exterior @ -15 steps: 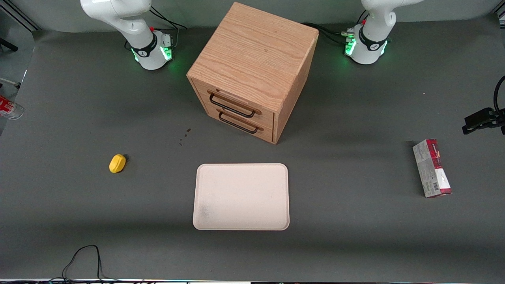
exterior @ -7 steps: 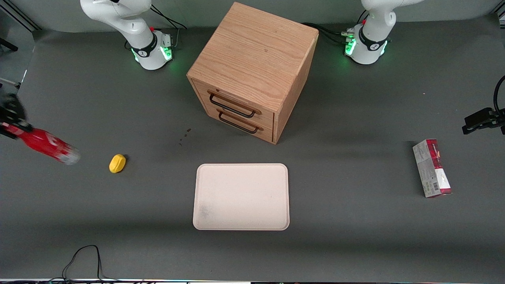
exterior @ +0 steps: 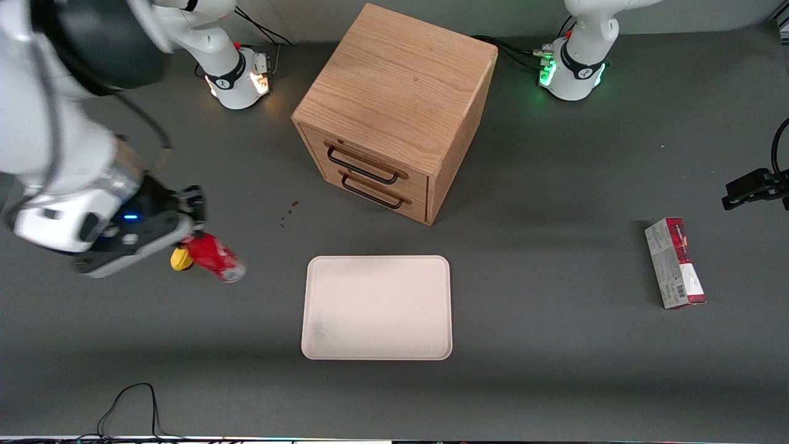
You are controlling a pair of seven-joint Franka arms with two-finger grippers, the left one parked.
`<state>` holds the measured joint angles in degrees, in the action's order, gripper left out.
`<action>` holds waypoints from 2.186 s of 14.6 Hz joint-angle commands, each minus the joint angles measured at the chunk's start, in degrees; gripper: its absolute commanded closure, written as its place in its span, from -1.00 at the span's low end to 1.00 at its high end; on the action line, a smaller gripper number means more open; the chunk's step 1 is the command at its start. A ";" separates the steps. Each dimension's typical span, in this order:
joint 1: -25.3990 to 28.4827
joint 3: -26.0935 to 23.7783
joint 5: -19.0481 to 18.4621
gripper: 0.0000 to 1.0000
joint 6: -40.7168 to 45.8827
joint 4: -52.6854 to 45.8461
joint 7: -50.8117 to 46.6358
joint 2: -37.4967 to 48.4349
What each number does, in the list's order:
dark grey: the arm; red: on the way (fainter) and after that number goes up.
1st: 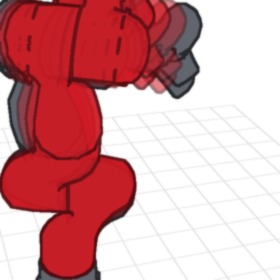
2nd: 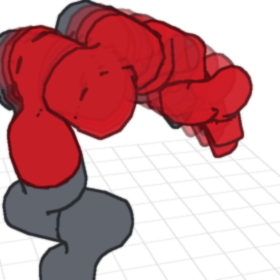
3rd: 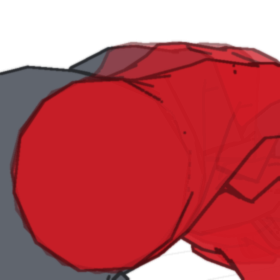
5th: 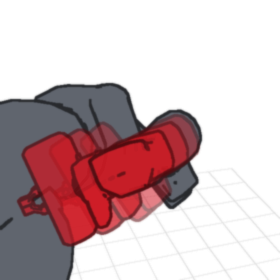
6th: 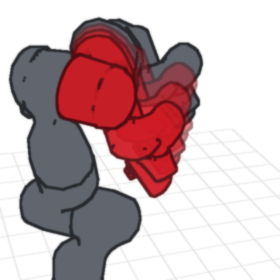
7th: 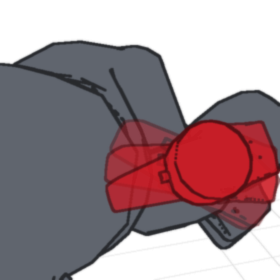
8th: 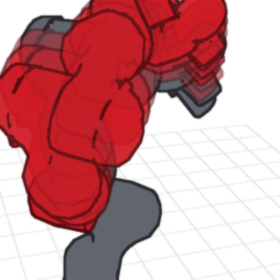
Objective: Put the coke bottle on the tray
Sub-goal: 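Carry the held bottle over to the cream tray, then lower the bottle onto the tray and open the right gripper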
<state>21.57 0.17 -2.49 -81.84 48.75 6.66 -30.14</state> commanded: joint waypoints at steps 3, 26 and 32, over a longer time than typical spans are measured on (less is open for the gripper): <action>3.83 0.00 -1.03 1.00 -4.02 -3.40 -3.85 -4.93; 0.57 -1.05 1.61 -0.42 -24.33 -2.17 -3.94 -26.47; 0.49 -0.79 1.79 -1.00 -18.64 -1.29 -4.98 -21.03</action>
<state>22.44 -0.26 -1.54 -104.49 47.04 3.35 -54.50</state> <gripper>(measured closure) 0.132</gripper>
